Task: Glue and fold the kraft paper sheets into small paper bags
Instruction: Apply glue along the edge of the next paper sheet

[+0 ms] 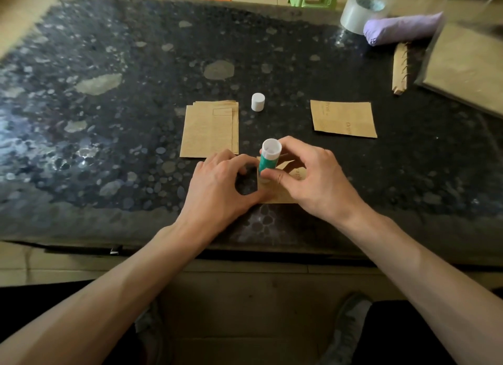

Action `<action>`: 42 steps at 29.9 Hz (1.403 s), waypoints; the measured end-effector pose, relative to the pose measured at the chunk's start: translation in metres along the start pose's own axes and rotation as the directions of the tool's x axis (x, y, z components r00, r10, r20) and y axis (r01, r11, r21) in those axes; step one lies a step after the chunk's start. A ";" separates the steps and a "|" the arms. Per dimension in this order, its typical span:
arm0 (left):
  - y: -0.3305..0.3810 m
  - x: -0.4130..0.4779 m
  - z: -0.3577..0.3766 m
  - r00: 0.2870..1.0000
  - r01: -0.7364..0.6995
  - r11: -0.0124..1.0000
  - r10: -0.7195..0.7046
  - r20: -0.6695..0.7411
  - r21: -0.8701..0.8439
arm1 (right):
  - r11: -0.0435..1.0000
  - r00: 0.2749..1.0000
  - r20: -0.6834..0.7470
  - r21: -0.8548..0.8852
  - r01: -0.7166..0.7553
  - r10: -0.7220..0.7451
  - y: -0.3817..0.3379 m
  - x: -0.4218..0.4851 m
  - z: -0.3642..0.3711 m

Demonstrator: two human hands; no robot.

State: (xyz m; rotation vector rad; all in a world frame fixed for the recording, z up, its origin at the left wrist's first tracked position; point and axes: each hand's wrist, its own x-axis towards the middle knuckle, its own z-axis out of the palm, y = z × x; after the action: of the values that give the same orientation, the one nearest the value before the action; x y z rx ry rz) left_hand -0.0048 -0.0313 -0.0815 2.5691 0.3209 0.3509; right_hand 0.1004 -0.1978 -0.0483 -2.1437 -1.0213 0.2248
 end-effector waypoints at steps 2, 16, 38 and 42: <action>0.000 0.000 0.000 1.000 -0.002 1.000 0.002 0.003 -0.003 | 1.000 1.000 -0.024 -0.029 0.011 -0.011 -0.001 -0.002 0.000; -0.003 0.002 0.000 0.999 -0.013 1.000 0.012 0.030 0.019 | 0.999 0.997 0.071 -0.042 -0.009 0.012 -0.003 0.000 -0.004; -0.003 0.002 -0.001 0.999 -0.028 1.000 0.027 0.033 0.009 | 0.992 0.993 0.101 -0.110 0.069 -0.058 -0.002 0.002 -0.004; -0.003 0.002 -0.001 0.999 -0.025 1.000 0.025 0.032 0.002 | 0.991 0.998 0.002 -0.118 0.062 -0.062 -0.001 0.000 0.000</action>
State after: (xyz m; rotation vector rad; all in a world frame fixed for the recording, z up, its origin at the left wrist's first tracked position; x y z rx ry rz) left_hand -0.0032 -0.0281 -0.0819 2.5802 0.2776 0.3183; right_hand 0.0997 -0.1974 -0.0477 -2.2131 -1.1239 0.1362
